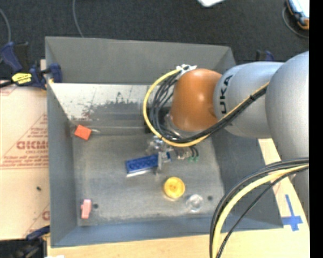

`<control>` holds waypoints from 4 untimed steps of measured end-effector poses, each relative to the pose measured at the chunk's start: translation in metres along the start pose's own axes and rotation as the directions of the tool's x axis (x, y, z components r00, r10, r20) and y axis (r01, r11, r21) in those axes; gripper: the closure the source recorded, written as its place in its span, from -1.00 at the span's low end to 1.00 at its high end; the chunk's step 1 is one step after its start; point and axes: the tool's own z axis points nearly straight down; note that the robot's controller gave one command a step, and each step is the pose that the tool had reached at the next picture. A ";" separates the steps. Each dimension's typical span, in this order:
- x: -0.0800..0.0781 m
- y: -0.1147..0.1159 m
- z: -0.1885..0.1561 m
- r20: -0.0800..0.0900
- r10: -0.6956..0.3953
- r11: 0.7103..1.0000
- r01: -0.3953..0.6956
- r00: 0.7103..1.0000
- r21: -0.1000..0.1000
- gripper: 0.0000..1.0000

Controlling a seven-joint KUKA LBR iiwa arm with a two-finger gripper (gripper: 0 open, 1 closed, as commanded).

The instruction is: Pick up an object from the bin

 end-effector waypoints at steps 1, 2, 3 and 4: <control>0.000 0.000 0.000 -0.001 0.003 1.000 -0.003 1.000 0.000 1.00; 0.000 0.000 0.000 -0.001 0.003 1.000 -0.003 1.000 0.000 1.00; -0.014 -0.010 0.000 0.005 -0.023 1.000 0.023 1.000 0.001 1.00; -0.002 0.002 -0.127 0.003 -0.016 1.000 0.016 1.000 0.000 1.00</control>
Offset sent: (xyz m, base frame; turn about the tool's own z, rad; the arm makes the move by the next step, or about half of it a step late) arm 0.0000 0.0000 0.0000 0.0000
